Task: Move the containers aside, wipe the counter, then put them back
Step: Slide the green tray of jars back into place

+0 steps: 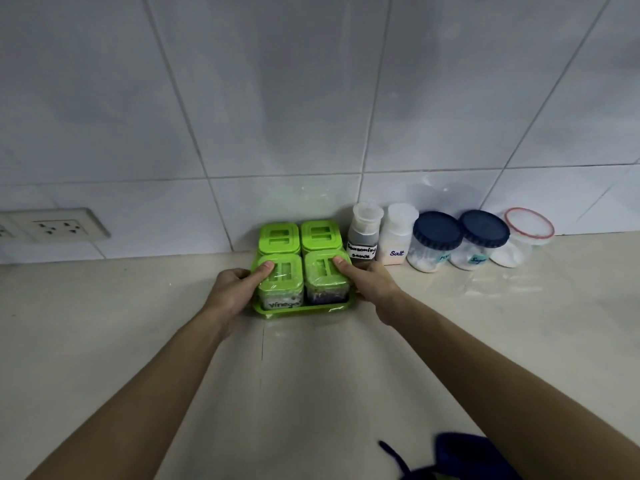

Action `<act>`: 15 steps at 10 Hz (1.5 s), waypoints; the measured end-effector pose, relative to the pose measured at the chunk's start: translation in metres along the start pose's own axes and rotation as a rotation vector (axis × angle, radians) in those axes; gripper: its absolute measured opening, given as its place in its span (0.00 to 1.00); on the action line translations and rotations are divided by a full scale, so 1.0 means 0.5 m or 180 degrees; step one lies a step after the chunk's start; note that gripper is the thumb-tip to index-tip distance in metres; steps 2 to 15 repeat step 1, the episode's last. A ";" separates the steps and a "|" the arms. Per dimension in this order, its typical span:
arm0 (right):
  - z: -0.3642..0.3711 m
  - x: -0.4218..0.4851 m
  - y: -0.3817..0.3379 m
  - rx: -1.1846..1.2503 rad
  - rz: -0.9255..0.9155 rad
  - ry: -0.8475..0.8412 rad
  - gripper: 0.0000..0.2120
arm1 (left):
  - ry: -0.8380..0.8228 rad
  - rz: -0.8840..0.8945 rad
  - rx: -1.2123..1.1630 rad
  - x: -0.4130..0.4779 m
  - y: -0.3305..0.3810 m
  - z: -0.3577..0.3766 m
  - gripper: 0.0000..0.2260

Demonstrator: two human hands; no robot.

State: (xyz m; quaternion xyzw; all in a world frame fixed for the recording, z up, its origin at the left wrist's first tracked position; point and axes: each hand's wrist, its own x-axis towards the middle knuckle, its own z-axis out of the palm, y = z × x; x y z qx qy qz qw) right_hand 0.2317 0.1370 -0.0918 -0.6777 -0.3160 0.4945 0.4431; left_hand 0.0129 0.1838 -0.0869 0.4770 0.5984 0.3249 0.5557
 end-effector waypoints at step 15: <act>-0.008 -0.044 0.002 -0.0187 -0.0094 0.0410 0.28 | 0.0479 0.0026 0.0708 -0.042 -0.007 -0.007 0.32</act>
